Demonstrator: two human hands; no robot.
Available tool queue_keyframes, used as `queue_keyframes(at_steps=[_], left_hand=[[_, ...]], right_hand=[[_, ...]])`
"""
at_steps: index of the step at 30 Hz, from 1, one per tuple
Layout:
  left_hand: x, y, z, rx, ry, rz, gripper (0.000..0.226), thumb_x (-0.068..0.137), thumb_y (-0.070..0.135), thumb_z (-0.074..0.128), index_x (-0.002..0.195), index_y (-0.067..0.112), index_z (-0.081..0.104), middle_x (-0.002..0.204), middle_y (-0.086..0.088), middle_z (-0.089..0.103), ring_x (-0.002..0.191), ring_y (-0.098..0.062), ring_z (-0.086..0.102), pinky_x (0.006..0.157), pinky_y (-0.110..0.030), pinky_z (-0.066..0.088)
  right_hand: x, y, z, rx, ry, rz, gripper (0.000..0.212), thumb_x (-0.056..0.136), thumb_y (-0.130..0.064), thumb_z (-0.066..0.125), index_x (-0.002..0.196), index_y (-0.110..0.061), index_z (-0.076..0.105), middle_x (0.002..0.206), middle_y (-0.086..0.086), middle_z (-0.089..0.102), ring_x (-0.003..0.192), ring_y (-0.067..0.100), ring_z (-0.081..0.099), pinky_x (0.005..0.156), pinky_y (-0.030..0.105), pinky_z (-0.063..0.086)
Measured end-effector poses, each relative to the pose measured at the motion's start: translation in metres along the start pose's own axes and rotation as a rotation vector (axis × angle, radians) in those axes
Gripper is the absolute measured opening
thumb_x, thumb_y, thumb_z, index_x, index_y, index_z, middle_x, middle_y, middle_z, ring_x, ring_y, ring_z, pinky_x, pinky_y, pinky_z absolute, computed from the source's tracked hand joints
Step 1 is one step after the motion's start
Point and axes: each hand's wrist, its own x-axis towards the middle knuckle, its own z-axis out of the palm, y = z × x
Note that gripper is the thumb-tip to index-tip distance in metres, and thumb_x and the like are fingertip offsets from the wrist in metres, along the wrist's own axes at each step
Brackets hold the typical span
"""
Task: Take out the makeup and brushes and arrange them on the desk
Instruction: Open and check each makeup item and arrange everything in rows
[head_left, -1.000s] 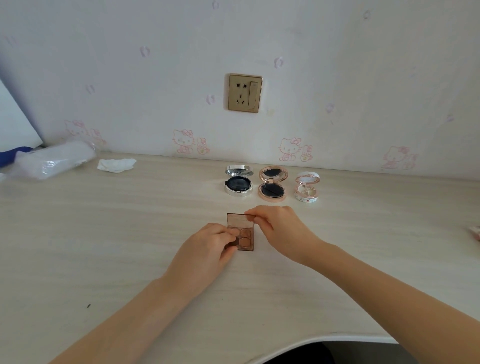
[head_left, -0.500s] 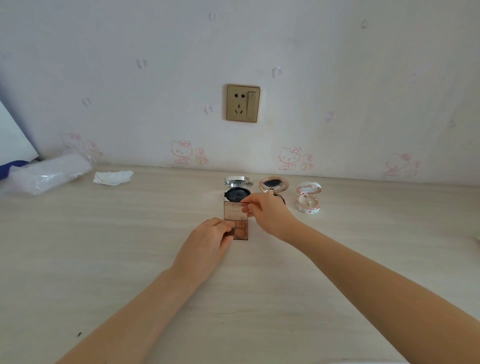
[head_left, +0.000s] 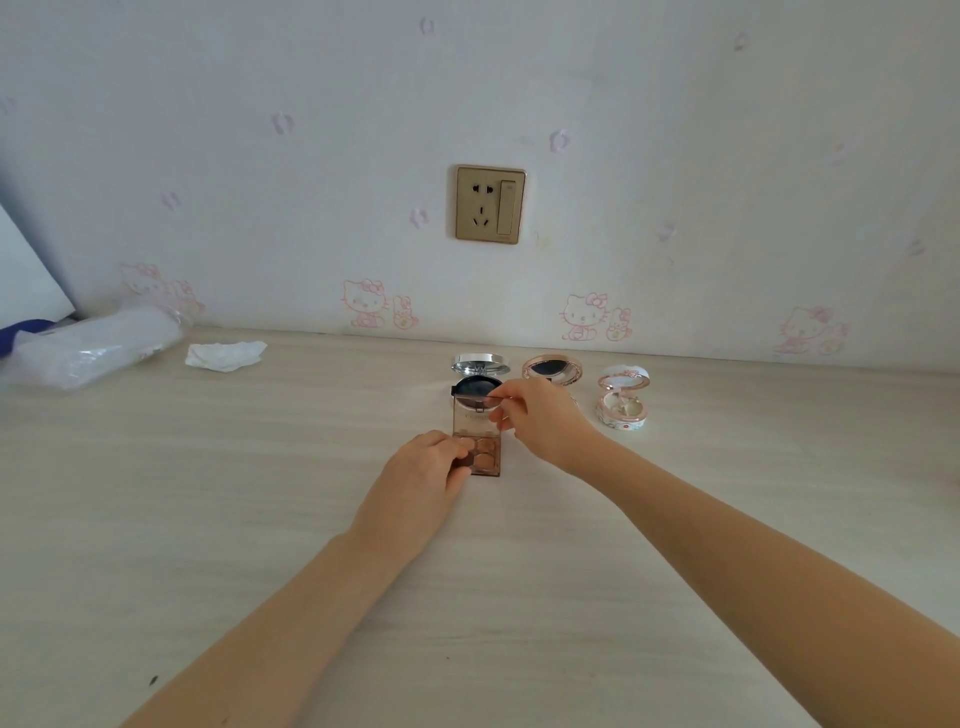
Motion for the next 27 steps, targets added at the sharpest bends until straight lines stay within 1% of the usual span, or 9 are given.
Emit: queue_keyframes(at_steps=[3, 5, 7, 10, 15, 18, 20, 24, 27], left_hand=[[0.000, -0.002, 0.001, -0.010, -0.002, 0.004, 0.023, 0.086, 0.008, 0.066, 0.108, 0.008, 0.069, 0.108, -0.005, 0.068, 0.099, -0.023, 0.064, 0.091, -0.032, 0.049], [0.001, -0.003, 0.003, -0.009, 0.000, 0.012, 0.022, 0.085, 0.007, 0.067, 0.107, 0.008, 0.069, 0.107, -0.006, 0.068, 0.099, -0.023, 0.064, 0.090, -0.034, 0.050], [0.000, -0.004, 0.004, -0.018, 0.005, 0.013, 0.022, 0.085, 0.006, 0.067, 0.106, 0.008, 0.070, 0.106, -0.005, 0.069, 0.098, -0.023, 0.064, 0.089, -0.036, 0.050], [-0.001, -0.003, 0.007, -0.037, 0.011, 0.011, 0.020, 0.084, 0.006, 0.068, 0.104, 0.008, 0.070, 0.107, -0.004, 0.068, 0.098, -0.022, 0.065, 0.089, -0.037, 0.051], [-0.001, -0.005, 0.007, -0.063, 0.026, 0.013, 0.019, 0.082, 0.005, 0.070, 0.101, 0.008, 0.070, 0.109, -0.002, 0.068, 0.098, -0.020, 0.066, 0.091, -0.035, 0.051], [-0.001, -0.003, 0.006, -0.058, 0.027, 0.013, 0.020, 0.081, 0.006, 0.071, 0.101, 0.008, 0.070, 0.109, -0.001, 0.068, 0.098, -0.019, 0.065, 0.091, -0.035, 0.051], [-0.002, -0.002, 0.004, -0.046, 0.034, 0.009, 0.023, 0.080, 0.007, 0.072, 0.103, 0.011, 0.070, 0.109, 0.001, 0.068, 0.098, -0.018, 0.065, 0.091, -0.033, 0.050], [-0.007, 0.003, -0.001, 0.010, 0.034, -0.016, 0.026, 0.082, 0.017, 0.071, 0.108, 0.020, 0.069, 0.112, 0.007, 0.067, 0.105, -0.012, 0.060, 0.091, -0.029, 0.048], [-0.009, 0.014, -0.004, 0.038, 0.061, 0.012, 0.020, 0.082, 0.018, 0.071, 0.102, 0.021, 0.070, 0.107, 0.009, 0.068, 0.103, -0.009, 0.059, 0.085, -0.031, 0.052]], right_hand=[[-0.004, 0.003, 0.000, -0.041, 0.011, -0.035, 0.032, 0.098, -0.006, 0.037, 0.113, -0.009, 0.065, 0.099, 0.007, 0.071, 0.094, 0.017, 0.067, 0.071, 0.013, 0.046], [-0.008, 0.004, -0.001, -0.053, 0.015, -0.050, 0.032, 0.097, -0.007, 0.038, 0.113, -0.009, 0.065, 0.101, 0.005, 0.071, 0.097, 0.016, 0.066, 0.082, 0.019, 0.047], [-0.011, 0.003, -0.003, -0.064, 0.007, -0.057, 0.032, 0.097, -0.006, 0.039, 0.116, -0.009, 0.065, 0.105, 0.005, 0.071, 0.100, 0.015, 0.065, 0.087, 0.018, 0.045], [-0.014, 0.000, -0.005, -0.088, 0.005, -0.070, 0.032, 0.097, -0.005, 0.039, 0.118, -0.008, 0.063, 0.109, 0.005, 0.070, 0.103, 0.015, 0.064, 0.088, 0.017, 0.043], [-0.016, 0.000, -0.006, -0.111, -0.003, -0.080, 0.033, 0.096, -0.004, 0.039, 0.119, -0.009, 0.063, 0.111, 0.004, 0.069, 0.106, 0.016, 0.063, 0.095, 0.023, 0.044], [-0.016, 0.001, -0.006, -0.147, -0.008, -0.088, 0.034, 0.097, -0.008, 0.040, 0.123, -0.012, 0.061, 0.114, 0.003, 0.068, 0.105, 0.019, 0.062, 0.091, 0.023, 0.044], [-0.018, 0.003, -0.006, -0.174, -0.021, -0.094, 0.034, 0.097, -0.013, 0.042, 0.127, -0.016, 0.057, 0.117, 0.001, 0.066, 0.107, 0.020, 0.061, 0.088, 0.023, 0.043], [-0.030, 0.009, -0.015, -0.241, -0.030, -0.113, 0.042, 0.096, -0.015, 0.043, 0.138, -0.016, 0.045, 0.133, 0.001, 0.056, 0.119, 0.019, 0.053, 0.092, 0.023, 0.038], [-0.044, 0.015, -0.029, -0.299, 0.025, -0.154, 0.039, 0.096, -0.015, 0.044, 0.134, -0.016, 0.048, 0.124, 0.005, 0.061, 0.117, 0.023, 0.053, 0.093, 0.030, 0.042]])
